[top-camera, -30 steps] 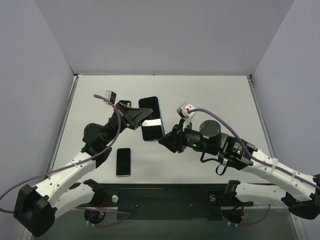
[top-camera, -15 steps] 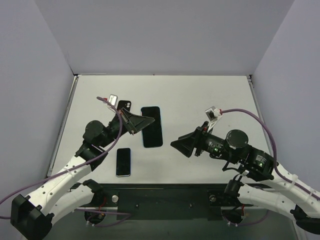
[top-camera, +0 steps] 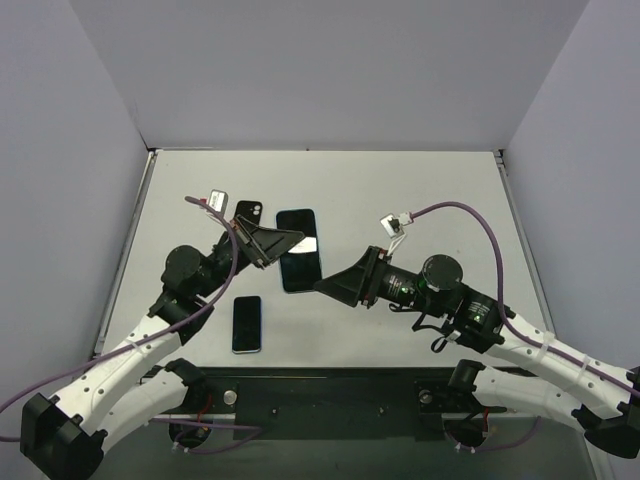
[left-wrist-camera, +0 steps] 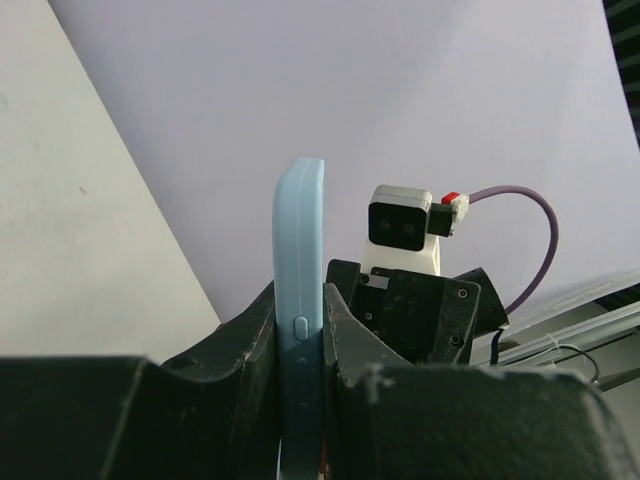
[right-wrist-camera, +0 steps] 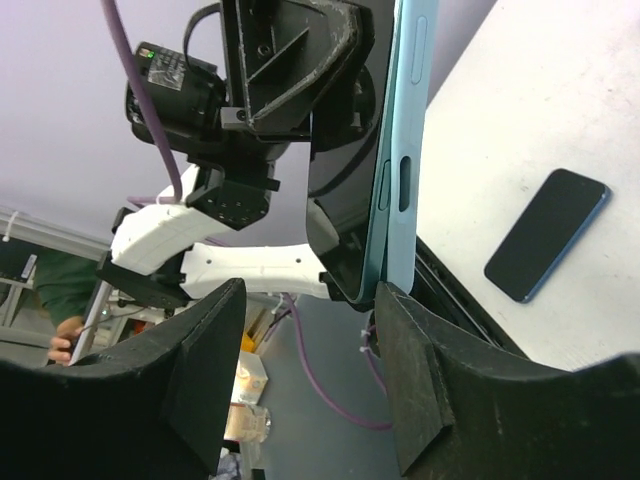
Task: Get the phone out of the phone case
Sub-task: Remove the phone case from the phone, then place the phone case at the center of the board.
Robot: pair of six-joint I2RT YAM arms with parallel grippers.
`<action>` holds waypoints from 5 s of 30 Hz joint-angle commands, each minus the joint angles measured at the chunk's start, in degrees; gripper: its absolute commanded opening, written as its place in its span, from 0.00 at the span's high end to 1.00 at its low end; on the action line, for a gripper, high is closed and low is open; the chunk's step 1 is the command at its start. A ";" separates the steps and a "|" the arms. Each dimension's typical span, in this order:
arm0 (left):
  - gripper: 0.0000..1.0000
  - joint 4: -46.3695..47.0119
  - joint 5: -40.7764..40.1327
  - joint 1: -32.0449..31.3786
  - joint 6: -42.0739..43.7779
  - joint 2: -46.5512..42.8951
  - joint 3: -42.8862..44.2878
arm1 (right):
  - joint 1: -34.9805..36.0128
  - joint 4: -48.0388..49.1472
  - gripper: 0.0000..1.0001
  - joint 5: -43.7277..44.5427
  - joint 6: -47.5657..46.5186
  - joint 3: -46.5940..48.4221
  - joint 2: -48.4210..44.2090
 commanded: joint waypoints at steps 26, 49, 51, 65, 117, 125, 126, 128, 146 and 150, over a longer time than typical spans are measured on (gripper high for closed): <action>1.00 15.63 6.13 -3.79 -9.06 -0.30 0.33 | -2.74 16.49 0.57 -2.16 5.40 5.14 12.91; 0.39 -2.41 8.50 -4.58 9.31 -10.86 -2.13 | -10.48 23.44 1.00 -10.07 13.57 -1.00 2.64; 0.38 -1.61 8.51 -5.99 9.66 -9.45 -1.69 | -10.56 24.23 1.00 -10.25 14.19 -1.27 2.55; 0.48 -4.51 2.18 -7.75 11.16 -8.75 -0.81 | -11.18 29.06 1.00 -11.48 18.06 -2.41 2.20; 1.00 -30.43 4.47 20.37 32.87 55.85 27.58 | -9.95 -1.09 1.00 -3.83 0.48 -11.11 -7.21; 1.00 -31.40 2.62 21.34 32.78 58.93 29.68 | -10.04 2.25 1.00 -3.83 2.41 -13.92 -5.98; 1.00 -32.01 2.44 21.34 32.87 59.28 29.95 | -10.04 2.52 1.00 -3.83 2.85 -14.01 -5.80; 0.93 -33.24 2.09 21.43 33.31 60.16 30.65 | -9.95 3.84 1.00 -3.92 3.55 -14.45 -5.36; 0.32 -45.81 -9.77 21.34 35.24 43.59 29.61 | -2.06 15.08 1.00 3.36 7.68 -19.02 9.20; 0.32 -43.72 -5.49 21.34 34.81 28.38 21.98 | 4.36 22.18 1.00 8.81 9.26 -19.28 18.43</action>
